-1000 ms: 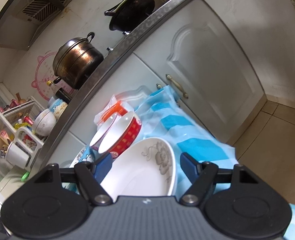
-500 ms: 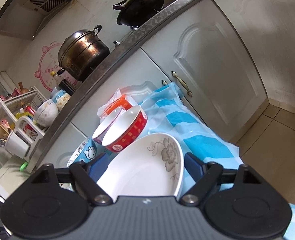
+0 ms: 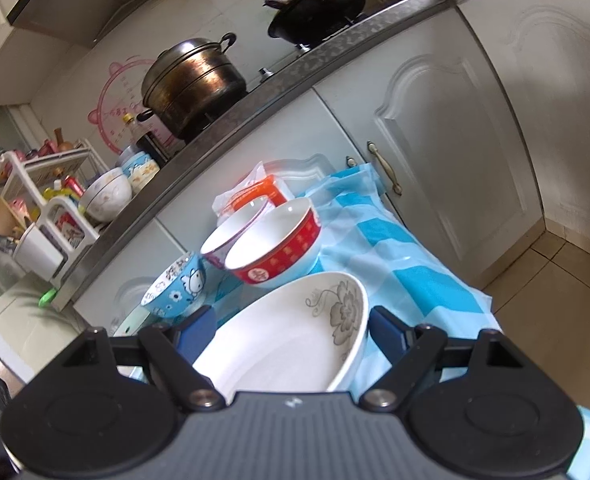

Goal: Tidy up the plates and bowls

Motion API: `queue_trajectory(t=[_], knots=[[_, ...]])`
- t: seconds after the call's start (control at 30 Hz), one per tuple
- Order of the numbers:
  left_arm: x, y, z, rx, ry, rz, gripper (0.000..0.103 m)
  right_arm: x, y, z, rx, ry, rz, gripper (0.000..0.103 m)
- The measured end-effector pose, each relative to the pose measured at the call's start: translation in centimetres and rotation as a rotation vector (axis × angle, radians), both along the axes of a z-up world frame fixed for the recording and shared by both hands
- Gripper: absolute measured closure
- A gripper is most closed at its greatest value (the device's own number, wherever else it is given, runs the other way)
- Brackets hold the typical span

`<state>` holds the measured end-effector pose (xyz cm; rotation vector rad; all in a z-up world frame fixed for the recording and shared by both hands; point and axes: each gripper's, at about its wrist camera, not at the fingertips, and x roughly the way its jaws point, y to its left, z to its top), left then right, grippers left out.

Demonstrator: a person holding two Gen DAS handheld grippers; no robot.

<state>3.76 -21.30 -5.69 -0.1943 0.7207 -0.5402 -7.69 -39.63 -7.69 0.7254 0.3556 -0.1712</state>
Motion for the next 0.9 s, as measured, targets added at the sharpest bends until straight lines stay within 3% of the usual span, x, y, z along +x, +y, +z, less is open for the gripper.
queue_trajectory(t=[0.47,0.9], knots=[[-2.4,3.5,2.1,-0.019,-0.054,0.028,0.028,-0.4,2.9,0.9,-0.03,-0.005,0.076,0.019],[-4.9,6.5,2.0,-0.01,-0.042,0.048,0.027,-1.4,5.8,1.8,-0.054,0.0,0.138,0.019]])
